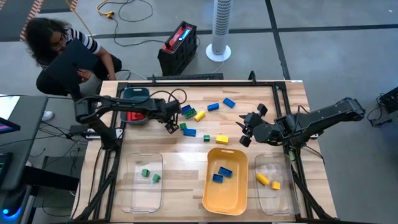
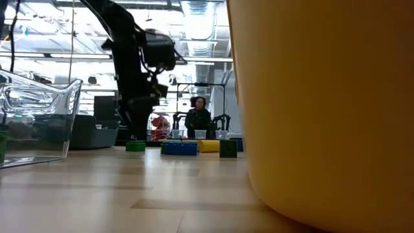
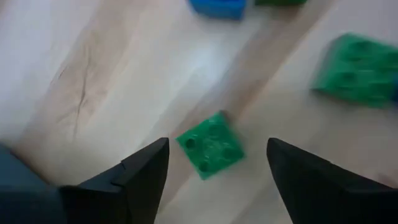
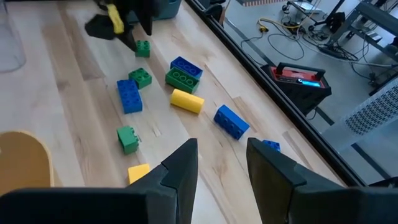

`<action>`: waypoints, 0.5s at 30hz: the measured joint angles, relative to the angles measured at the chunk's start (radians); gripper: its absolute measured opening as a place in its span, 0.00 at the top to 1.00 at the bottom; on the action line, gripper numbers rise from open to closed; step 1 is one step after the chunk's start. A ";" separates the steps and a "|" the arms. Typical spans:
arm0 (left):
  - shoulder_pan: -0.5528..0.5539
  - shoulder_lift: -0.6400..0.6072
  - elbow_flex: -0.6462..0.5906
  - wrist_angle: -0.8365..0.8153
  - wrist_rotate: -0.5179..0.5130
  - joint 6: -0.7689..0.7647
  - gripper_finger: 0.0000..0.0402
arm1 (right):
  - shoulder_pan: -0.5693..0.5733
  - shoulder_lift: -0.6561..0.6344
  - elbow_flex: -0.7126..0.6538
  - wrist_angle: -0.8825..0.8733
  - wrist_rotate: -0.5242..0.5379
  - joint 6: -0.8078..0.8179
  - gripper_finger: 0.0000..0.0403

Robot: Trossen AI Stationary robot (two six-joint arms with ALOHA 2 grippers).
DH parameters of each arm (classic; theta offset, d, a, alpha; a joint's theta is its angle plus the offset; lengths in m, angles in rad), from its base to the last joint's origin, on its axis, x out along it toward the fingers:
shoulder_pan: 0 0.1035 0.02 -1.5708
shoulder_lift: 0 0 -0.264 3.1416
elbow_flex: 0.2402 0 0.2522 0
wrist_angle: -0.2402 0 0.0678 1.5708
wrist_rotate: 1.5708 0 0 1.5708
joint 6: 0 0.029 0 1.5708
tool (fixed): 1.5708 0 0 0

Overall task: Sort blocks
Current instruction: Put the green game piece into the left transparent bin

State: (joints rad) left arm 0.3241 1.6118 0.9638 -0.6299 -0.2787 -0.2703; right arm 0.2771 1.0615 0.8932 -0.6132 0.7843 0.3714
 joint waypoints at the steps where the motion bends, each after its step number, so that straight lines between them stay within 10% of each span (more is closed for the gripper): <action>1: 0.006 0.014 0.000 0.000 -0.002 0.000 0.33 | 0.000 0.000 0.000 0.000 0.000 0.000 0.62; 15: 0.044 0.105 0.002 0.047 0.019 0.023 0.35 | -0.005 0.000 0.000 -0.008 0.000 0.002 0.62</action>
State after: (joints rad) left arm 0.3681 1.7164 0.9653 -0.5828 -0.2595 -0.2470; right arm 0.2722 1.0615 0.8932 -0.6208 0.7845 0.3729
